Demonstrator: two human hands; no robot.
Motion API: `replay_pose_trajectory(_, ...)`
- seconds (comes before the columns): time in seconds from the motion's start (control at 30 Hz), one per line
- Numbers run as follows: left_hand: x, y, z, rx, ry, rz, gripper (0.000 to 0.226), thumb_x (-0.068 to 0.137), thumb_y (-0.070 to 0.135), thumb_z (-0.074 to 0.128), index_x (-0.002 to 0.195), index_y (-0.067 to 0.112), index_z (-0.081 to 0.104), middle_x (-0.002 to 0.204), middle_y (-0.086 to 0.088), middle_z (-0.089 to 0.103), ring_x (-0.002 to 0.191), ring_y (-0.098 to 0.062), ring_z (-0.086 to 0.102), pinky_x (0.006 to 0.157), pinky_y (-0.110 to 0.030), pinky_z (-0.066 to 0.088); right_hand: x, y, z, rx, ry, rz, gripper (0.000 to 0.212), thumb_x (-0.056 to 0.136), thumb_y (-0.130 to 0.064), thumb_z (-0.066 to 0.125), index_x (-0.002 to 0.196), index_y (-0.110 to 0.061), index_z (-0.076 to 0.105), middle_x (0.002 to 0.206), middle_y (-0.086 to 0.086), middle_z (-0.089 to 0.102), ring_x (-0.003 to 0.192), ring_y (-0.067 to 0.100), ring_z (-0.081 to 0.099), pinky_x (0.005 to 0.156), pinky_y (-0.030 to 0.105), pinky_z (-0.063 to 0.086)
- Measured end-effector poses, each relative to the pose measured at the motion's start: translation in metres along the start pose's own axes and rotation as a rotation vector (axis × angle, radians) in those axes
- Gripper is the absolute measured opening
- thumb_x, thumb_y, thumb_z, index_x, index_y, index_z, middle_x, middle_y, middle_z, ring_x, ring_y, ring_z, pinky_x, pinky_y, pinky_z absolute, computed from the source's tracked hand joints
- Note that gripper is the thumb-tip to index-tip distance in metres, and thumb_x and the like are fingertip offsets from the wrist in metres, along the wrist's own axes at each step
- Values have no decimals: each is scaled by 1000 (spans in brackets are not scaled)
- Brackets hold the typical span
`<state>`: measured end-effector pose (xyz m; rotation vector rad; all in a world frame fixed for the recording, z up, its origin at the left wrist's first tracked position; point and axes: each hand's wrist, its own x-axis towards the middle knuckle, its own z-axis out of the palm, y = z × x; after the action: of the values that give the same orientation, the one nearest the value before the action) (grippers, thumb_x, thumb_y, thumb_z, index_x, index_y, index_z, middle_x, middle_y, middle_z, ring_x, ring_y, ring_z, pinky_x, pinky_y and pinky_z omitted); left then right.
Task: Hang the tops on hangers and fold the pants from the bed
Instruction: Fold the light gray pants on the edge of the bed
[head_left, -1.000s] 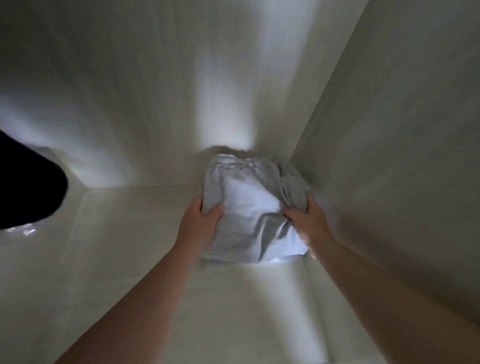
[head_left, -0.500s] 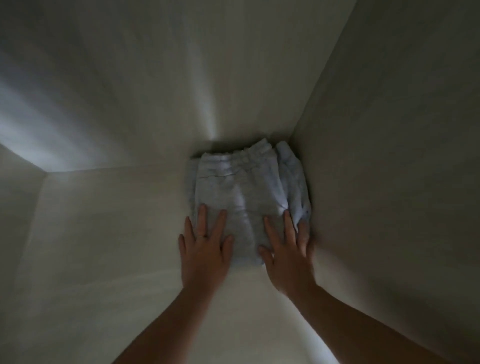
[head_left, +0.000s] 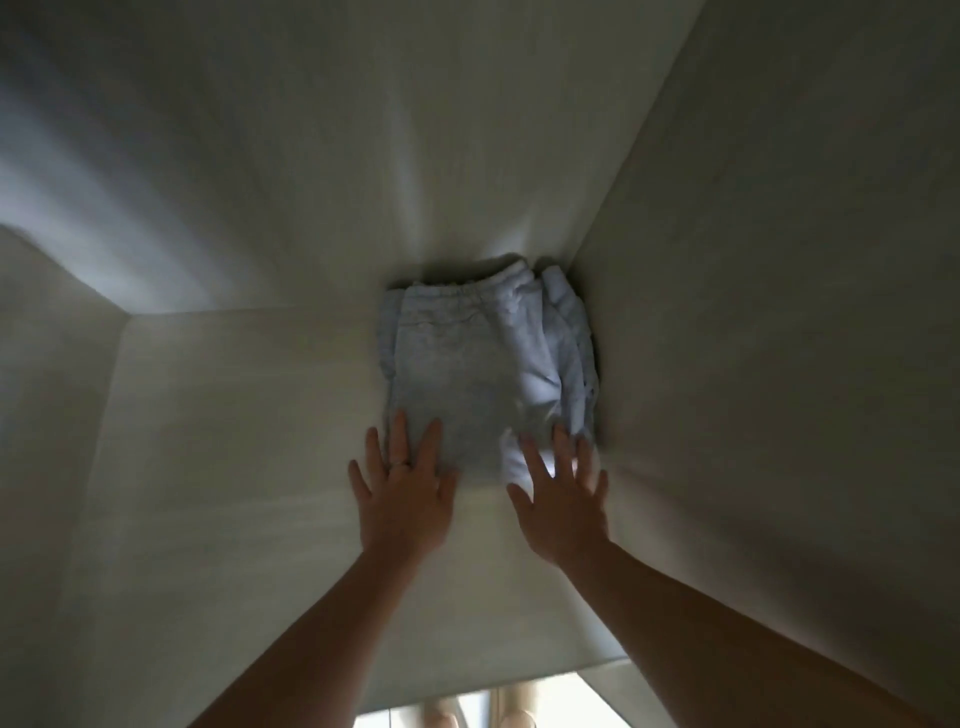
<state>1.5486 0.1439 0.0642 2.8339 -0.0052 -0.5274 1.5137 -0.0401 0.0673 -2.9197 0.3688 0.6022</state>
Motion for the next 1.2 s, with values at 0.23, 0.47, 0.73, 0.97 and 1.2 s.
replay_pose_trajectory(0.23,-117,-16,-4,23,-179,-115,67,99,64,29,158,42,7,167,3,-13,154,-31,-5,121,-53,13,-89,5,-25,-63,-116,-5,65,101,-62,25,158,-41,2,168,0,-10,155,28,-2,120,53,15)
replay_pose_trajectory(0.47,-207,-32,-20,-60,-200,-172,69,99,66,24,159,39,2,167,2,-16,154,-31,-8,121,-54,9,-171,10,-47,-37,-113,-126,65,102,-61,21,158,-39,-5,168,0,-13,154,27,-8,122,54,8)
replay_pose_trajectory(0.73,-279,-24,-38,-48,-15,-149,72,94,72,15,158,43,1,167,5,-14,154,-28,-9,121,-52,7,-228,38,-58,2,-85,-388,65,101,-60,23,156,-44,-8,164,-6,-23,153,24,-15,121,51,0)
replay_pose_trajectory(0.97,-355,40,-32,-189,184,-363,83,84,82,-3,157,45,6,168,7,-7,155,-26,-4,123,-50,8,-254,80,-79,-41,-114,-745,65,101,-59,24,154,-47,-11,151,-15,-39,153,22,-17,121,48,-1)
replay_pose_trajectory(1.2,-450,75,12,-265,231,-649,68,95,71,18,155,48,-1,166,10,-17,153,-24,-14,122,-52,2,-288,99,-69,-65,-154,-993,65,98,-64,19,155,-46,-8,164,-13,-23,152,18,-17,121,48,1)
